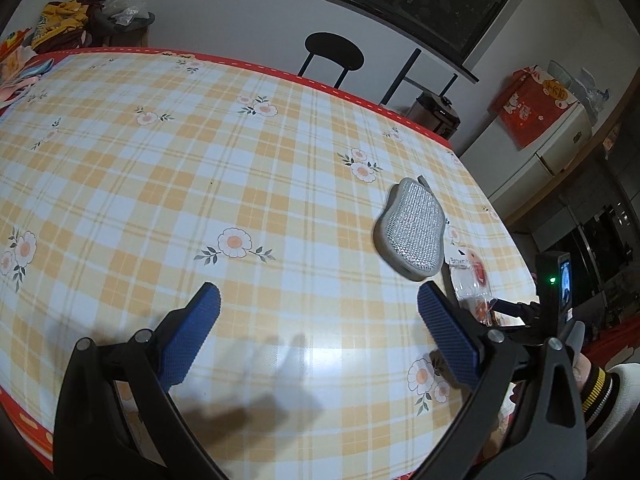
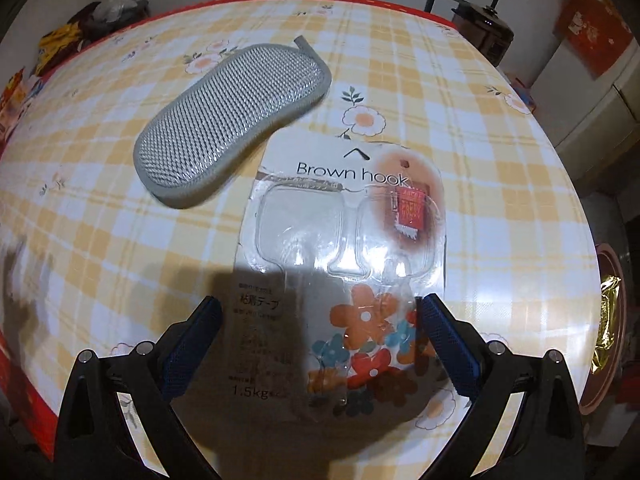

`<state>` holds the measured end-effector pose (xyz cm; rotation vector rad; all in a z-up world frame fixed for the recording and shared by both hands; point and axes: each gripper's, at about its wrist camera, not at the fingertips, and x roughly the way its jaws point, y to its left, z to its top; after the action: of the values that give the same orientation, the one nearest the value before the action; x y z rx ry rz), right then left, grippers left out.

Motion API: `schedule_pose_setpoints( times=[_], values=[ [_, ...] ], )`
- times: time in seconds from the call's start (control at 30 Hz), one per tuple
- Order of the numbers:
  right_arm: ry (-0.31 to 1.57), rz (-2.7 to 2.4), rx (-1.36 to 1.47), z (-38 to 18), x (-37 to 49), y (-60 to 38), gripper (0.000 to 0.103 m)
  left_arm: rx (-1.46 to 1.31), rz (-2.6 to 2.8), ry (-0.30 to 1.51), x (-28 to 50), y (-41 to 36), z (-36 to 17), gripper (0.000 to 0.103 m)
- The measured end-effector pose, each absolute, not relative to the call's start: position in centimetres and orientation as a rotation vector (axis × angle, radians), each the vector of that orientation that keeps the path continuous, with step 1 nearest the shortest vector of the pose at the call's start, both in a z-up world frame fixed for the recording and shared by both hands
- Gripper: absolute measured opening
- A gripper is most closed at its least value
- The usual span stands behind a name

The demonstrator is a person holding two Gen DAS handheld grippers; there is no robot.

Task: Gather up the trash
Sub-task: 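Grasp the Brown hook blister pack with the right tool and lift it, then grasp the grey mesh scrubbing pad with the left tool and lift it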

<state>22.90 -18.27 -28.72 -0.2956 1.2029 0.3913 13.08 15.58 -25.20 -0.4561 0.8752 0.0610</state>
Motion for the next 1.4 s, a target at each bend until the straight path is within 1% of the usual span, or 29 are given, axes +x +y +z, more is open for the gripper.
schedule_pose_setpoints(
  times=[0.13,0.23,0.27,0.3,0.37,0.57,0.73,0.93,1.2,1.4],
  values=[
    [1.204,0.389,-0.264,-28.7,23.1,-18.6,0.098,-0.452,0.060,0.881,13.2,15.4,-25.3,0.097],
    [1.204,0.382,-0.232,-28.4,23.2,-19.2,0.086,-0.441,0.051,0.888,13.5,15.0,-25.3,0.097],
    [1.204,0.397,-0.214,-28.2,23.2,-19.4,0.079,-0.437,0.047,0.889,13.6,14.9,-25.4,0.097],
    [1.202,0.416,-0.201,-27.9,23.3,-19.5,0.076,-0.432,0.043,0.889,13.7,14.7,-25.4,0.097],
    [1.199,0.432,-0.193,-27.4,23.1,-19.7,0.073,-0.422,0.033,0.892,14.0,14.4,-25.4,0.097],
    [1.181,0.457,-0.126,-25.7,22.3,-21.2,0.072,-0.381,-0.015,0.903,15.8,12.7,-25.6,0.097],
    [1.152,0.440,-0.081,-24.3,22.4,-23.3,0.072,-0.296,-0.083,0.926,18.3,10.0,-26.4,0.097],
    [1.119,0.412,-0.023,-22.8,22.9,-26.2,0.072,-0.117,-0.229,0.961,23.5,5.2,-27.8,0.097],
    [1.090,0.381,0.032,-22.0,23.1,-28.9,0.072,-0.004,-0.256,1.027,31.9,1.5,-30.0,0.097],
    [1.074,0.343,0.068,-21.5,22.8,-31.2,0.072,0.121,-0.237,1.071,34.8,-0.2,-32.1,0.097]
  ],
)
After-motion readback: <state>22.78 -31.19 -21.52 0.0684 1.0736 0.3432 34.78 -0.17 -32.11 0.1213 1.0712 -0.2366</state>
